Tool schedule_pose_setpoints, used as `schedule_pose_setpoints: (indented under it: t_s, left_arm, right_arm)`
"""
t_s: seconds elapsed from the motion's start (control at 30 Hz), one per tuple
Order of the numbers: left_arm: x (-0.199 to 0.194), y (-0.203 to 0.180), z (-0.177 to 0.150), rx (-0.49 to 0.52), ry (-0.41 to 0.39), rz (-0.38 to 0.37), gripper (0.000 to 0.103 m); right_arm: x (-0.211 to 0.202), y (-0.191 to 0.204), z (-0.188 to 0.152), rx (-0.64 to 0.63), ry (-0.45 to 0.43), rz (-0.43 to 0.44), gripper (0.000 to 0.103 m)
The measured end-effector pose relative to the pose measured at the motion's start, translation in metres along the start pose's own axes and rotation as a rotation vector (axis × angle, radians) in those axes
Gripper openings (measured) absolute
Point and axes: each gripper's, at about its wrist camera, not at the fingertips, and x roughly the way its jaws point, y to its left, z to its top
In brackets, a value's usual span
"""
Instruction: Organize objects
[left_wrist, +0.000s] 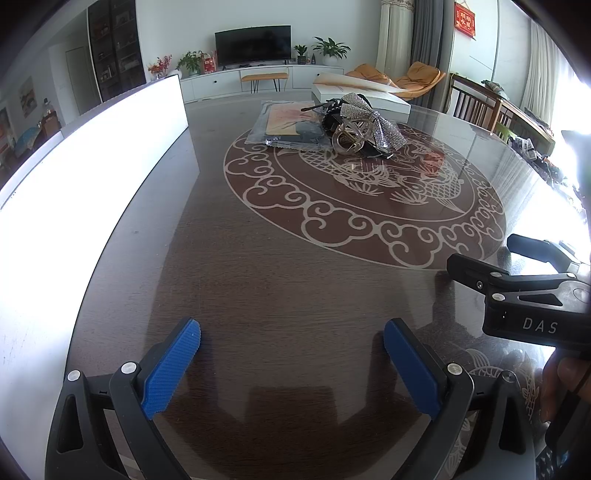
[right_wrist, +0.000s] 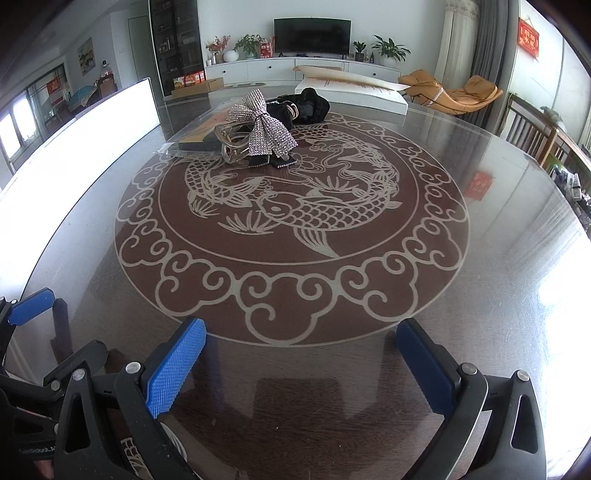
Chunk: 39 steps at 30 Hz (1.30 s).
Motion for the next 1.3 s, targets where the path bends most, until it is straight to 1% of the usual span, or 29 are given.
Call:
schedule_pose_setpoints:
  t_s: [1.17,1.23,1.3]
  left_arm:
    - [0.001,0.001,0.0002,-0.002,0.005,0.0,0.103]
    - [0.002,0.0019,-0.0001,0.003,0.01,-0.005,0.103]
    - [0.0025,0.0038,0.0002,0.031,0.023,-0.022,0.103]
  right_arm:
    - [0.0,0.0,-0.0001,0.001,0.0,0.0,0.103]
    - [0.0,-0.0002,-0.0001,0.001,0.0,0.0,0.103]
    - [0.0,-0.0001,-0.0001,0.001,0.0,-0.001,0.103]
